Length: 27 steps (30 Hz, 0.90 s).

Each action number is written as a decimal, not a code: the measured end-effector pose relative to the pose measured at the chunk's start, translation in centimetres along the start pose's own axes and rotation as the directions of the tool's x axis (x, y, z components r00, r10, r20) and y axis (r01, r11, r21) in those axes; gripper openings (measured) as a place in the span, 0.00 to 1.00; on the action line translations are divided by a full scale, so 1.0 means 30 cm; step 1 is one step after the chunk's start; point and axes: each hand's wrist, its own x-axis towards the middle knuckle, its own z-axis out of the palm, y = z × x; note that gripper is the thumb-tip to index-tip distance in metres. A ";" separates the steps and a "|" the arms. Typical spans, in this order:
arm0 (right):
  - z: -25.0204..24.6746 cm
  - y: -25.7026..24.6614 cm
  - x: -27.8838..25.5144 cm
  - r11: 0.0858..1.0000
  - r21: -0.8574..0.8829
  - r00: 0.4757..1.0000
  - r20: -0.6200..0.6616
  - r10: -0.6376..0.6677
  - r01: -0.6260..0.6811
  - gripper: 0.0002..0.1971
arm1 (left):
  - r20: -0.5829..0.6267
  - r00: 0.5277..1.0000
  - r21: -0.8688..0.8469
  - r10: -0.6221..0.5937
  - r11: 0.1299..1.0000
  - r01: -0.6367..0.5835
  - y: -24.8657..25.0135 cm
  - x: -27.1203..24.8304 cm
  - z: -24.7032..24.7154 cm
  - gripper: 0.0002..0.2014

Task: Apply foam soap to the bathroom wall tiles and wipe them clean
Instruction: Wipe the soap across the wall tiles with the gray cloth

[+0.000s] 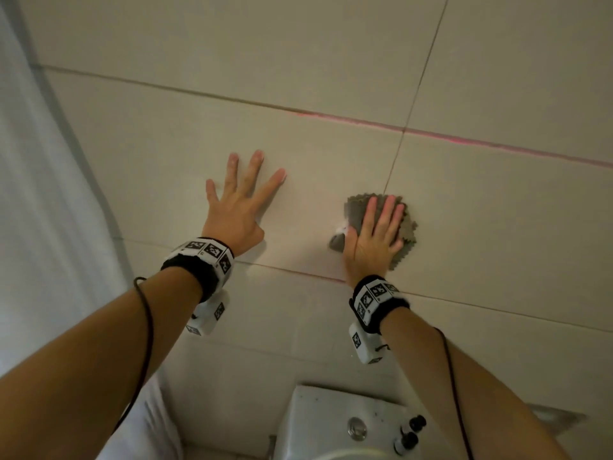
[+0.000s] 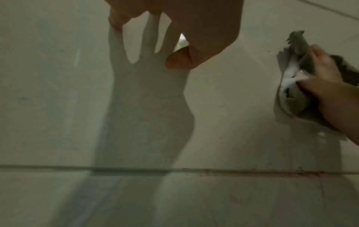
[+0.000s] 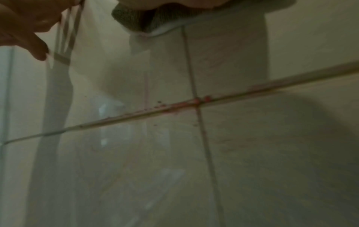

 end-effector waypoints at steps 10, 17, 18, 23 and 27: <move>0.032 -0.201 0.020 0.999 0.038 0.999 0.015 -0.038 0.038 0.32 | -0.003 0.998 -0.024 -0.063 0.998 0.063 -0.161 -0.033 0.017 0.58; 0.057 -0.306 -0.018 0.973 0.065 0.957 0.178 -0.229 0.220 0.30 | -0.029 0.999 -0.062 -0.024 0.998 0.022 -0.190 -0.045 0.035 0.58; 0.064 -0.313 -0.027 0.966 0.052 0.948 0.186 -0.259 0.254 0.30 | -0.035 0.999 -0.068 -0.020 0.998 0.018 -0.193 -0.049 0.034 0.58; 0.104 -0.301 -0.094 0.893 0.077 0.837 0.318 -0.444 0.444 0.29 | -0.066 0.998 -0.060 -0.004 0.998 0.000 -0.196 -0.063 0.042 0.55; 0.129 -0.248 -0.151 0.758 0.100 0.666 0.414 -0.620 0.644 0.27 | -0.026 0.999 -0.071 -0.025 0.997 0.023 -0.186 -0.066 0.040 0.55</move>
